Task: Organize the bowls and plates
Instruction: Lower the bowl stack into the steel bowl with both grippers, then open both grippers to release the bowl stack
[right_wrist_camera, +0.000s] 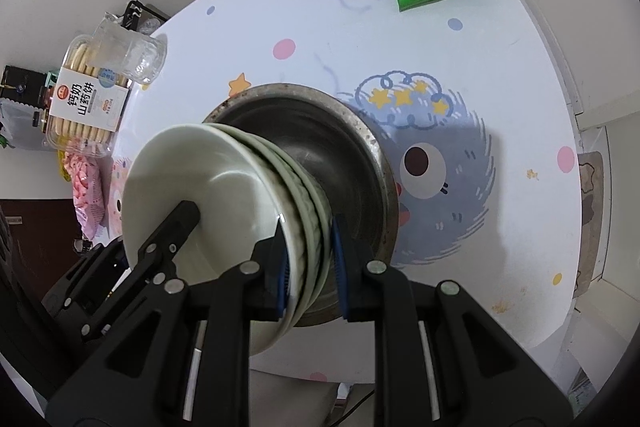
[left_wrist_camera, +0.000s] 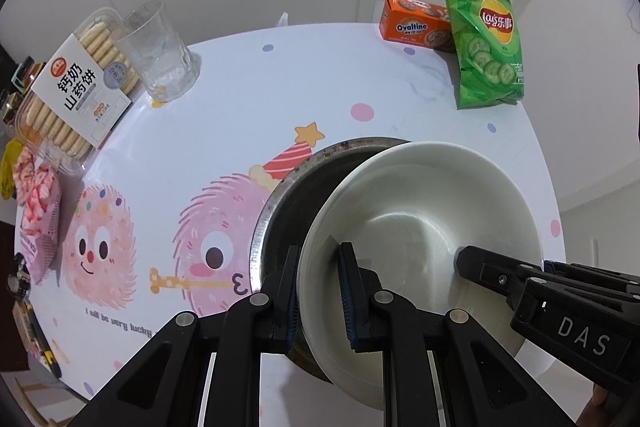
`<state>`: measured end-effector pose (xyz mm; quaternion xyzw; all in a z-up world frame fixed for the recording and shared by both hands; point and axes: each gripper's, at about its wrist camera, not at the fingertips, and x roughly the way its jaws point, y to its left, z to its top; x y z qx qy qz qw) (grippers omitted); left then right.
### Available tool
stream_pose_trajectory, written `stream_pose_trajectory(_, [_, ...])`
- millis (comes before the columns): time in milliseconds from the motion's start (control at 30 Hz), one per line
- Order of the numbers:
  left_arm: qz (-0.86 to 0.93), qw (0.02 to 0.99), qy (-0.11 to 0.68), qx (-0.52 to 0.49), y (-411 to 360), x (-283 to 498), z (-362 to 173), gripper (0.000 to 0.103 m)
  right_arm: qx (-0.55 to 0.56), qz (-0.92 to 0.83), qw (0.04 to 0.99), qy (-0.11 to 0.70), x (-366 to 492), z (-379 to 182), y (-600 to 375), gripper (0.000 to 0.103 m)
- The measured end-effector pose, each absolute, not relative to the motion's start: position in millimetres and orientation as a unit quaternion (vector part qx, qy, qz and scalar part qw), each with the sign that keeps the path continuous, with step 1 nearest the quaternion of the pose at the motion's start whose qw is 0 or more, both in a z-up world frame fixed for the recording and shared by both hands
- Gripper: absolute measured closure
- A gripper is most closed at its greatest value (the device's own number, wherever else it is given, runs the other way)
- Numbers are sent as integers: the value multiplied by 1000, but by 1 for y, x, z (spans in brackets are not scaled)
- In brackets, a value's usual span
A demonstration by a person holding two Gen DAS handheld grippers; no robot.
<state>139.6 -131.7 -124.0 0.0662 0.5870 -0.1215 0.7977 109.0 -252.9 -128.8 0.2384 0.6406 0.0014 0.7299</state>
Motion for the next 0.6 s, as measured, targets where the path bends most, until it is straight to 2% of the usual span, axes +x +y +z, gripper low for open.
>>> stream_pose_trajectory(600, [-121,781,611,51,-130,145,-151,86,221,-7,717,662,114,-150,-251,81])
